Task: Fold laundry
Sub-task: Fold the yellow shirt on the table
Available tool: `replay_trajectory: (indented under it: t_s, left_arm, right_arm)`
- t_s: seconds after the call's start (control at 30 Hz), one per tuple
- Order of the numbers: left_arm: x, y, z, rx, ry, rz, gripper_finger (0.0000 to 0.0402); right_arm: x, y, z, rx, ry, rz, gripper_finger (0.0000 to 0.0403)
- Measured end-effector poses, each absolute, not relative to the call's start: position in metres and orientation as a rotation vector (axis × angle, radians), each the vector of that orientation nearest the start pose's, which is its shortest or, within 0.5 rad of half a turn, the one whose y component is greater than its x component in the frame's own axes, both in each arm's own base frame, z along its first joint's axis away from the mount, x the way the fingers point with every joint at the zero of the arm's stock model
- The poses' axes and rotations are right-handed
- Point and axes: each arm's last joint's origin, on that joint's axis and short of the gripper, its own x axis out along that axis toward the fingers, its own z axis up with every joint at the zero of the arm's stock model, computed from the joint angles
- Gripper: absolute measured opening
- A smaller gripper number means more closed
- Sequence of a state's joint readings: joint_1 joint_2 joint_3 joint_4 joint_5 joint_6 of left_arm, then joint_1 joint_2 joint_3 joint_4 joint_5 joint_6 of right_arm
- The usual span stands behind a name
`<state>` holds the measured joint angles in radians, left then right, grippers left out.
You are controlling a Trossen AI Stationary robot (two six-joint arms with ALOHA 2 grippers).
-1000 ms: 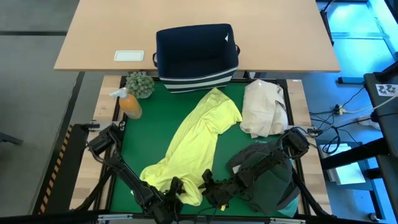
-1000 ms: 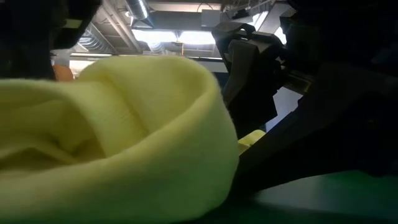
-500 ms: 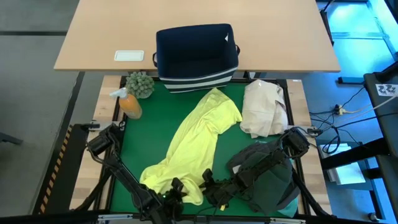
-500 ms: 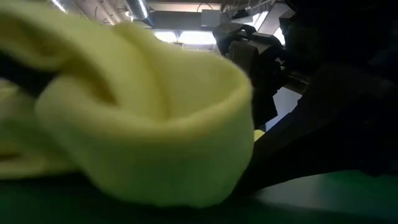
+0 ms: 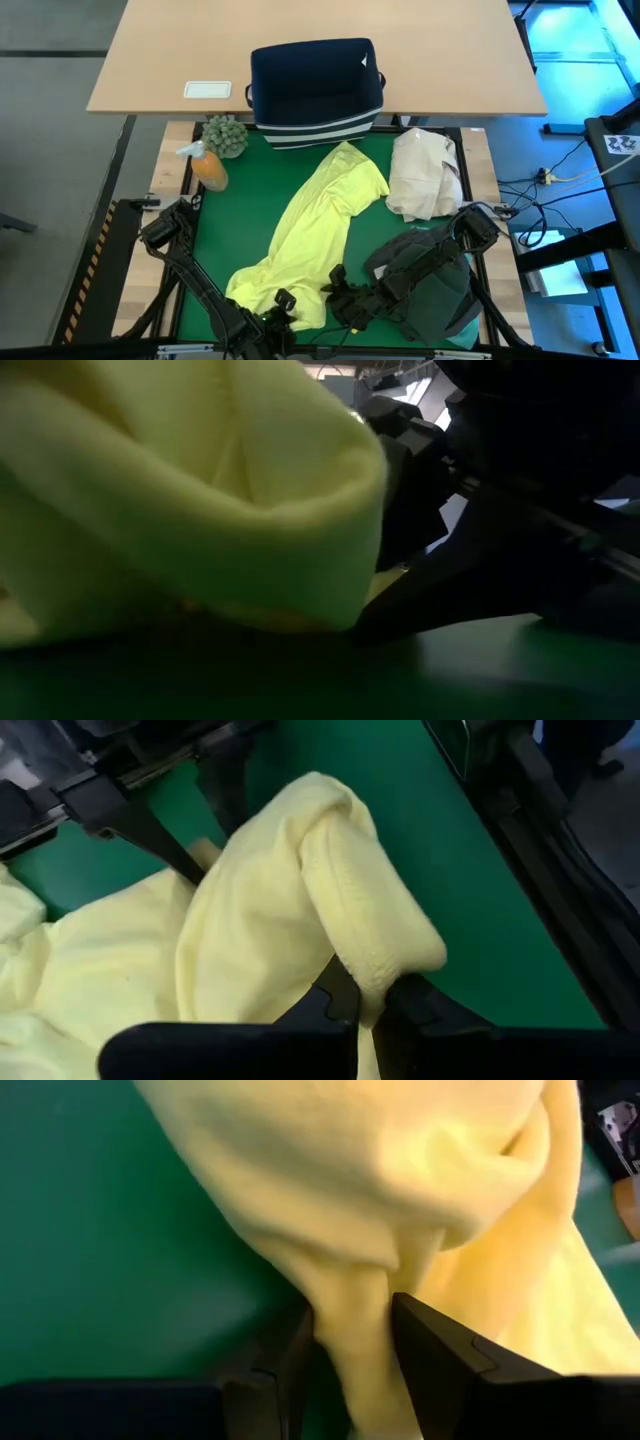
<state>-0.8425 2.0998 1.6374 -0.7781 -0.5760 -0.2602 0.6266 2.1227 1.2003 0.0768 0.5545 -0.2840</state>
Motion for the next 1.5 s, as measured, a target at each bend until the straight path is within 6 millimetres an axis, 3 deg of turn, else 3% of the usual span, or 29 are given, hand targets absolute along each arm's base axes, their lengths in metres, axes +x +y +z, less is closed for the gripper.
replay_trajectory:
  t_s: [0.33, 0.5, 0.57, 1.13, 1.5]
  left_arm:
    - [0.296, -0.311, 0.189, 0.564, 0.949, -0.1, 0.0002]
    - [0.293, -0.312, 0.192, 0.537, 0.952, -0.102, 0.0001]
    - [0.29, -0.313, 0.193, 0.533, 0.957, -0.098, 0.0001]
    - [0.27, -0.316, 0.206, 0.487, 0.946, -0.032, 0.0]
    - [0.273, -0.304, 0.21, 0.564, 0.925, 0.062, 0.0003]
  right_arm:
    - [0.342, 0.225, 0.109, -0.803, 0.721, 0.082, 0.0128]
    - [0.338, 0.214, 0.113, -0.807, 0.8, 0.045, 0.003]
    - [0.336, 0.21, 0.113, -0.8, 0.834, 0.033, 0.0012]
    - [0.328, 0.198, 0.113, -0.81, 0.96, -0.071, 0.0003]
    - [0.337, 0.205, 0.131, -0.812, 0.97, -0.062, 0.0005]
